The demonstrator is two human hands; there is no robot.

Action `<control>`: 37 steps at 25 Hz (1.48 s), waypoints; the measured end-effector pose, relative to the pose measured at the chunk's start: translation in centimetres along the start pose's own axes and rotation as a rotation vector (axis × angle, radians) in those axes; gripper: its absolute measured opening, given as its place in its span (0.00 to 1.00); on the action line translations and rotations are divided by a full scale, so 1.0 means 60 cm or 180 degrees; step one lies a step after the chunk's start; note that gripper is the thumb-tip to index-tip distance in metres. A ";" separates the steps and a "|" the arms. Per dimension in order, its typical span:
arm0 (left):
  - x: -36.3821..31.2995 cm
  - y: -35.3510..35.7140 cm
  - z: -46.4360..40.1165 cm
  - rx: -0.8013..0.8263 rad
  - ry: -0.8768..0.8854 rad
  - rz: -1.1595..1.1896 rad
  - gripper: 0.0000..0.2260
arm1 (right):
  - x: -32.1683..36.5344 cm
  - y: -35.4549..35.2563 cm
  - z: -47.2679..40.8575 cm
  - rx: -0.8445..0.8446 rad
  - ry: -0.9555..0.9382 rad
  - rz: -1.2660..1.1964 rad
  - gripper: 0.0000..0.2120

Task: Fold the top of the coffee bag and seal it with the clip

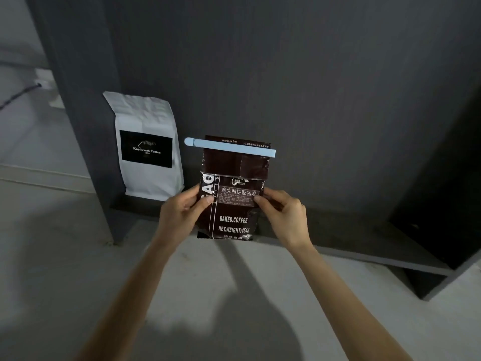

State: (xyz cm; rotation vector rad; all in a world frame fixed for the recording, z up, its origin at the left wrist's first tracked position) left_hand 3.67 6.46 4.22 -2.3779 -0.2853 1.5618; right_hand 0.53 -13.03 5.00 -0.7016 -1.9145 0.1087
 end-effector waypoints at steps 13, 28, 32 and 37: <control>0.093 -0.007 -0.129 -0.0186 -0.0253 0.0135 0.15 | -0.039 0.098 -0.119 0.0025 0.0070 -0.0015 0.11; 0.107 0.023 -0.130 -0.0154 -0.0409 0.0341 0.15 | -0.051 0.105 -0.111 0.0611 0.0154 0.0183 0.20; 0.088 0.017 -0.120 -0.0168 -0.0417 0.0122 0.23 | -0.036 0.086 -0.102 0.0679 0.0136 0.0322 0.22; 0.011 0.011 -0.117 -0.0244 -0.0077 -0.0563 0.27 | 0.008 0.037 -0.101 0.0450 -0.0111 0.0652 0.25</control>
Point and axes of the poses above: each hand's wrist, its own z-axis away from the middle knuckle, its own y-axis out of the palm, x = y × z, the point moved 4 cm from there along -z, towards the middle knuckle, and after that the axes turned 2 degrees about -y, right-handed, at the moved point
